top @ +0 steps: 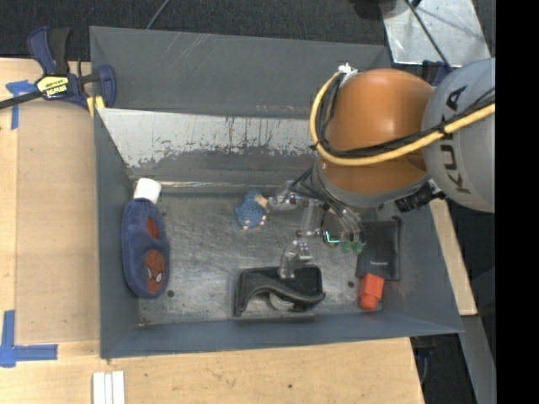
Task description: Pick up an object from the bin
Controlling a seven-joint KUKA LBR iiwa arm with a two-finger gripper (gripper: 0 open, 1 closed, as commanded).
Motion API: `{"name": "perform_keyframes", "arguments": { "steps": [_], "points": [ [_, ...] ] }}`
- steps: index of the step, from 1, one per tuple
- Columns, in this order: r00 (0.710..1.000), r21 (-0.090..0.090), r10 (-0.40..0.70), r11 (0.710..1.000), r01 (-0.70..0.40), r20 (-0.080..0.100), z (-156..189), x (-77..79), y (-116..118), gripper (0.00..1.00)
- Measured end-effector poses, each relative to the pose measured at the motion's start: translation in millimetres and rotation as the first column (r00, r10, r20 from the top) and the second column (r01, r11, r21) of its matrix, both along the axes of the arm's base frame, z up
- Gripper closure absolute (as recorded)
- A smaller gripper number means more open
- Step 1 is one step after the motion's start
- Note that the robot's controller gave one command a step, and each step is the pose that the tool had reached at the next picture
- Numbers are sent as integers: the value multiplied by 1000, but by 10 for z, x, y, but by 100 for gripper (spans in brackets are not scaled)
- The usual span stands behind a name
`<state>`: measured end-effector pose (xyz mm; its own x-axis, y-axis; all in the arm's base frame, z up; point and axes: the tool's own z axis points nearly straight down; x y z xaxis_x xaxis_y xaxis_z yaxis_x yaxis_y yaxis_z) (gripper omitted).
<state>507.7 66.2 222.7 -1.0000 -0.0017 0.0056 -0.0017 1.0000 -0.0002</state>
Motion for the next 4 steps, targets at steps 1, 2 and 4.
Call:
{"name": "perform_keyframes", "arguments": {
  "steps": [1,2,4],
  "points": [
    [997,5,-83,997,83,1,-1274,-151,-433,0],
    [996,4,-81,997,81,-28,-1294,-213,-421,100],
    [997,0,-80,997,80,7,99,-141,-565,100]
  ]
}}
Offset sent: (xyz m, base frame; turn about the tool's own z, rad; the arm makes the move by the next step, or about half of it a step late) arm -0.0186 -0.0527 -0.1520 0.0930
